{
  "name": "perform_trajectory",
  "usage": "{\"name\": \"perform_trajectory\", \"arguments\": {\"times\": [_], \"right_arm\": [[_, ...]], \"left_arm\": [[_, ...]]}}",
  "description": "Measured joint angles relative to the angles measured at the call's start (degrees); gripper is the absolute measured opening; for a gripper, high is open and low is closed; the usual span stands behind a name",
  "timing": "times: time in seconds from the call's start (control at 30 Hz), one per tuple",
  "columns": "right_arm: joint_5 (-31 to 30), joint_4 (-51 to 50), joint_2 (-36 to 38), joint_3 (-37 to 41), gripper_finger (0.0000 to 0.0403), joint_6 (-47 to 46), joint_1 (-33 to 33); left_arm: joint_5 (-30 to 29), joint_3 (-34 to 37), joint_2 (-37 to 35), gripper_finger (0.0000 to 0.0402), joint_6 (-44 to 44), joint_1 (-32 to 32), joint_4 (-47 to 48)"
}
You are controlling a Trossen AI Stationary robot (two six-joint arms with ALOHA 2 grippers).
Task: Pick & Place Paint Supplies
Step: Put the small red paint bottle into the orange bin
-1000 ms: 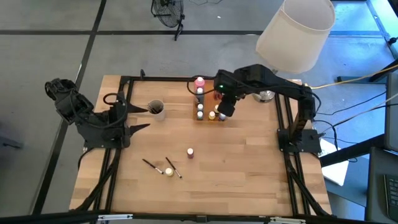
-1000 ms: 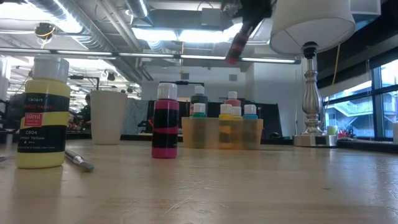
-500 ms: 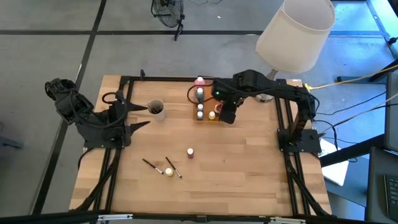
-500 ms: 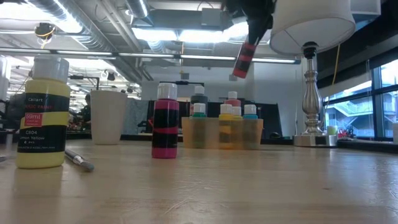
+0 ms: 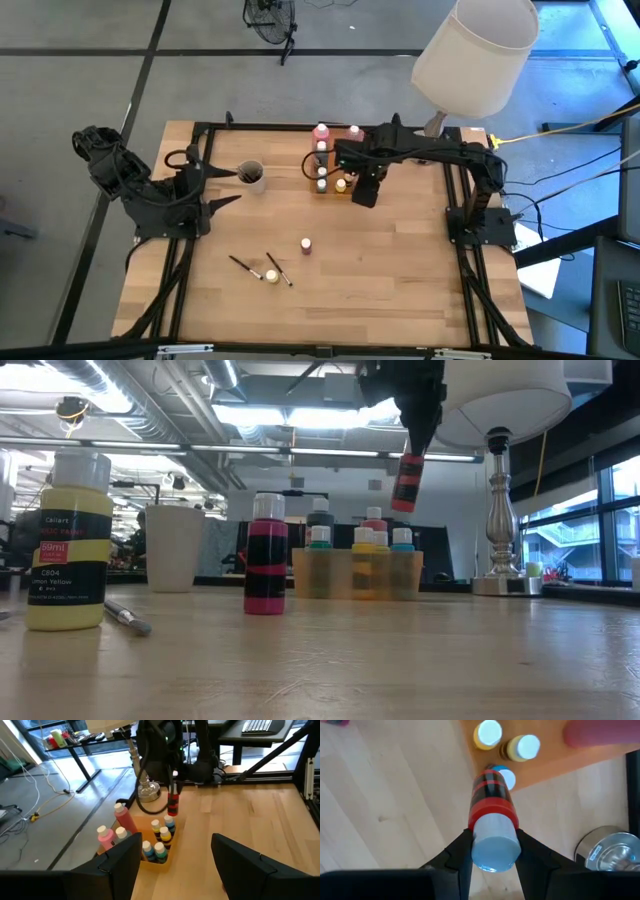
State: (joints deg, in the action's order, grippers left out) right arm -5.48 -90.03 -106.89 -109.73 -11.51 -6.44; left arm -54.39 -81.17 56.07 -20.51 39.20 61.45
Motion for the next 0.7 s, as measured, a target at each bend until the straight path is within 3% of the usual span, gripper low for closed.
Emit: {"name": "perform_trajectory", "arguments": {"times": [0.7], "right_arm": [[0.2, 3.6, -4.7, 0.0, 0.0120, 4.6, 0.9]], "left_arm": [[0.0, 0.0, 0.0, 0.0235, 1.8, 0.0, 0.0]]}}
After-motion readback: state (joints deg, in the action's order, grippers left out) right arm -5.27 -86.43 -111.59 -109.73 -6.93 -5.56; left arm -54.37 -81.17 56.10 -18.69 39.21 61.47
